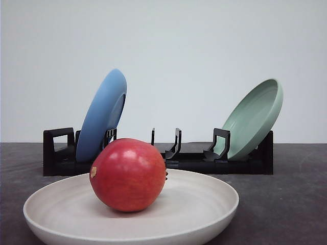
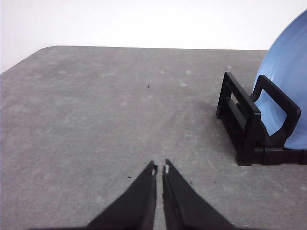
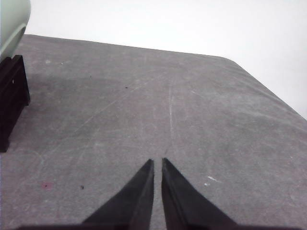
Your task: Place pomegranate in white plate
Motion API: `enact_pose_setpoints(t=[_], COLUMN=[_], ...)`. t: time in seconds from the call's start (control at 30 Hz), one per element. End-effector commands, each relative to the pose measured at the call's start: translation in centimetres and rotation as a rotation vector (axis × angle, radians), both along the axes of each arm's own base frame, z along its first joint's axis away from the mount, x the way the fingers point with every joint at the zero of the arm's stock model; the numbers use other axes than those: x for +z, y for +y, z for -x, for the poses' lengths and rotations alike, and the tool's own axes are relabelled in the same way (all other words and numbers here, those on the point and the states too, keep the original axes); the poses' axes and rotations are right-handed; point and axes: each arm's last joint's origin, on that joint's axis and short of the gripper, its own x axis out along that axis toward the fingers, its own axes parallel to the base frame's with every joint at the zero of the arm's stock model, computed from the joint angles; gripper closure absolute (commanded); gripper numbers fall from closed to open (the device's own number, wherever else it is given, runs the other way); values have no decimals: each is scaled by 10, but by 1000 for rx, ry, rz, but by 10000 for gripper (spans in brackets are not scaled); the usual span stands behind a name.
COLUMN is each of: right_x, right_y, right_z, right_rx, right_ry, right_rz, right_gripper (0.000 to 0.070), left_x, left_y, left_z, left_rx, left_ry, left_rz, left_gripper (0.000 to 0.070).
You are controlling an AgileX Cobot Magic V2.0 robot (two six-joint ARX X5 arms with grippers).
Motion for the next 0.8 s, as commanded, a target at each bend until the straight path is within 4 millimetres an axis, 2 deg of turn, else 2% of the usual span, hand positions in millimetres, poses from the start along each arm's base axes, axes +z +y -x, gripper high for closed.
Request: enact_pose_setpoints(t=[0.0, 0.77], right_x=[-1, -1], right_y=[0, 0], right_z=[0, 0], right_rx=[-3, -3], right_ry=[1, 1], right_rz=[5, 5], right_gripper=[673, 673], left_x=[-3, -3], left_y=[0, 0], left_z=[0, 0], left_rx=[6, 6], left_ry=[13, 13], left_rz=[2, 2], left_gripper=[700, 700])
